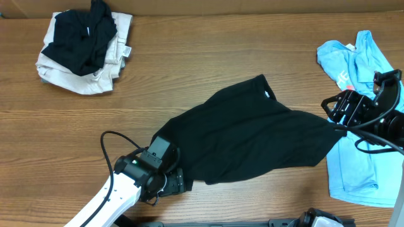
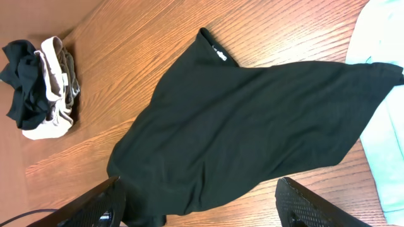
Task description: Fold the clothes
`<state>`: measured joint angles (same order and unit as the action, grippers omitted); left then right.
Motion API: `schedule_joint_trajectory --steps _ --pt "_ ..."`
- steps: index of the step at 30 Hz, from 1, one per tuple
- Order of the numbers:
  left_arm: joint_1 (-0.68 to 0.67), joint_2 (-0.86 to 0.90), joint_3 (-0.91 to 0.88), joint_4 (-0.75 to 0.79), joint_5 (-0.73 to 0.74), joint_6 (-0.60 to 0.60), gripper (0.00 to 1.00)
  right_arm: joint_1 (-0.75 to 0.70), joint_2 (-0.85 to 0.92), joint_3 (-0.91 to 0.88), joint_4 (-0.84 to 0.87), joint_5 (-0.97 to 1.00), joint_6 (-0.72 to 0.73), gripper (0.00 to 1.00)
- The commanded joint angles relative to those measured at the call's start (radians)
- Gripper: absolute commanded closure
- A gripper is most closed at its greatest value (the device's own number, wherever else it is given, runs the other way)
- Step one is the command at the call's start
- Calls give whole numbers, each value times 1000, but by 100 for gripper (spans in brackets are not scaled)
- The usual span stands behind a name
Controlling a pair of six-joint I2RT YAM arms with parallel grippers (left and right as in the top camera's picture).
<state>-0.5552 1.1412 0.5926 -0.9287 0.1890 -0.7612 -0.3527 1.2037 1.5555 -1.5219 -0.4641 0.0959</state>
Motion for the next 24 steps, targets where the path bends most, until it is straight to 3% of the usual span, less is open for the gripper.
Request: schedule_joint_trajectory --steps 1,9,13,18,24 --pt "-11 31 -22 33 -39 -25 22 5 0 -5 4 3 -23 20" --pt "-34 227 -24 70 -39 -25 20 5 0 -5 5 18 -26 20" --pt "-34 288 -23 114 -22 -25 25 5 0 -5 6 18 -26 20" --pt "-34 298 -17 135 -18 -24 56 5 0 -5 10 18 -26 20" --pt "-32 298 70 115 -72 21 77 5 0 -5 15 18 -26 20"
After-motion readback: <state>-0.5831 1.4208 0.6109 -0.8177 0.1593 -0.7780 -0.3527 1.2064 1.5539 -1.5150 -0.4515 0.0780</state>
